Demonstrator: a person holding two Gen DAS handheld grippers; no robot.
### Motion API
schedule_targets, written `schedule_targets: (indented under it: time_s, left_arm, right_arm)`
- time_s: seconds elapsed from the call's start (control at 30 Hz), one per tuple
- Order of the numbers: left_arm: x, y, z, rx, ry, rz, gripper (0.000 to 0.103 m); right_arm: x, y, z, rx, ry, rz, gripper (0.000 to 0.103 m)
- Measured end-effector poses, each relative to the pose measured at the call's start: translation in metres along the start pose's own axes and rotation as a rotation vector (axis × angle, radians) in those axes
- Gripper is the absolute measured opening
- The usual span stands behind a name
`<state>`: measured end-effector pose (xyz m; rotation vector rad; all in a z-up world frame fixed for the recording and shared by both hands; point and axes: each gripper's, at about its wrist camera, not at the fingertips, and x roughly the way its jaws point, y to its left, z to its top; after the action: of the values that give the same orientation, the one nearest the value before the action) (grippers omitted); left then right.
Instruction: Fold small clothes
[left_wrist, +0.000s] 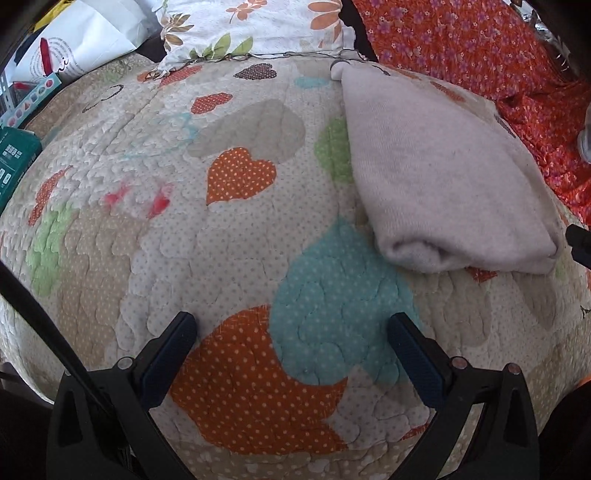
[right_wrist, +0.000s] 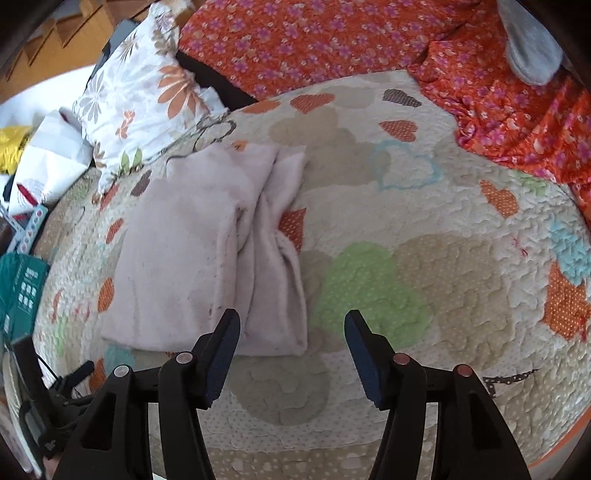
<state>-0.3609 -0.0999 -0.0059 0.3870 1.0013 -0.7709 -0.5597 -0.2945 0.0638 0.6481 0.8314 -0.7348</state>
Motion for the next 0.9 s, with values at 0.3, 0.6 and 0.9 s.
schedule_targets:
  time_s: [0.3,0.6,0.9]
  left_arm:
    - [0.002,0.002,0.001,-0.029,-0.015,-0.007,0.103]
    - [-0.004,0.004,0.004,-0.048,-0.014,0.006,0.103]
    - [-0.036,0.011,0.011,-0.075,-0.108,-0.010,0.103]
  right_arm:
    - [0.008,0.008,-0.001,-0.020,-0.002,-0.022,0.065]
    - [0.002,0.008,-0.002,-0.025,-0.026,-0.038,0.066]
    - [0.002,0.012,-0.003,-0.047,-0.036,-0.069,0.068]
